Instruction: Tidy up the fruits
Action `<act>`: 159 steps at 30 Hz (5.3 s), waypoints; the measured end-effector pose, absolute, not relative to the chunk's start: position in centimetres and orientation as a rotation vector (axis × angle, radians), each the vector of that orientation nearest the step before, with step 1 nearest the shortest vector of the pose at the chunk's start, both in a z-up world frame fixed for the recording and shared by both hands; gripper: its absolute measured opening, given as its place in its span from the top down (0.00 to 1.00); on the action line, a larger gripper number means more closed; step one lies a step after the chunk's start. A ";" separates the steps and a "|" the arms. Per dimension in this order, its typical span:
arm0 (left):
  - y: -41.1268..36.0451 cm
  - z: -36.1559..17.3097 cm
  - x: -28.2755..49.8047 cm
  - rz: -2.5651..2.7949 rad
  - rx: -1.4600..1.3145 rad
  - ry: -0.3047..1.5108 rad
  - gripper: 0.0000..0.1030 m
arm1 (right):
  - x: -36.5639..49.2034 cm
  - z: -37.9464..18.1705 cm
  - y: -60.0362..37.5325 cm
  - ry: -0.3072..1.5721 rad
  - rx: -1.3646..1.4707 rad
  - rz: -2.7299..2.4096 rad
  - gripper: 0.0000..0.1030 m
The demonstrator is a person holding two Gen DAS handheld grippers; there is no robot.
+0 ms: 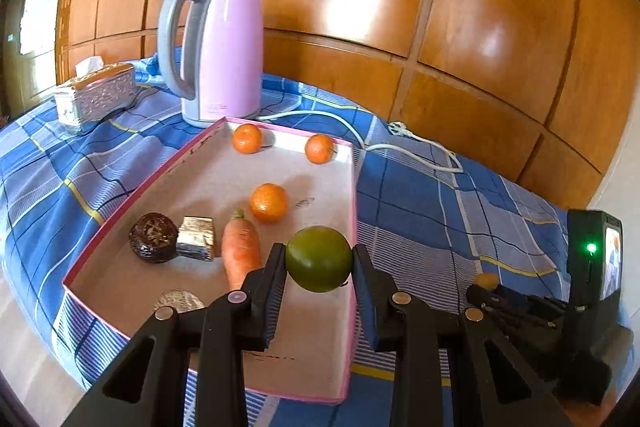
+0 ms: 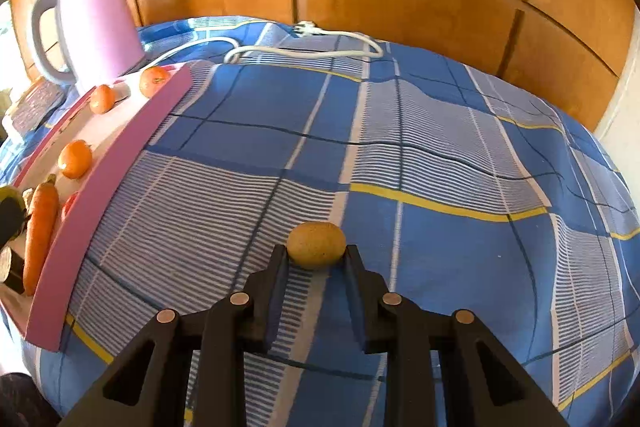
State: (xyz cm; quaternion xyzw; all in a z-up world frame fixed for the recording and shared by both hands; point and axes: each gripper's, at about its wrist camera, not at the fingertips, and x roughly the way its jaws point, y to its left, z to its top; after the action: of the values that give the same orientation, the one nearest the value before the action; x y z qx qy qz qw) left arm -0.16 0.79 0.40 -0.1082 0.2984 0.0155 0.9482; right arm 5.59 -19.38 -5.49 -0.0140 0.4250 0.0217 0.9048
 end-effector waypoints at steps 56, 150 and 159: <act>9.5 -1.1 2.9 0.261 -0.460 0.667 0.65 | 6.3 -1.1 -6.0 0.742 0.002 0.511 0.72; 9.1 3.4 -8.1 0.339 -0.176 0.608 0.00 | -3.9 0.8 -6.8 0.704 -0.052 0.207 0.48; 9.1 3.7 -8.3 0.312 -0.191 0.593 0.00 | -4.1 1.0 -6.3 0.695 -0.070 0.212 0.48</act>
State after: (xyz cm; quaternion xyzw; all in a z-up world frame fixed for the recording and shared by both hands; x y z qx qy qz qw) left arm -8.30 9.05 3.65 -0.0934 0.2904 0.1527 0.9400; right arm -4.08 -6.26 0.97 -0.0345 0.3398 0.1038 0.9341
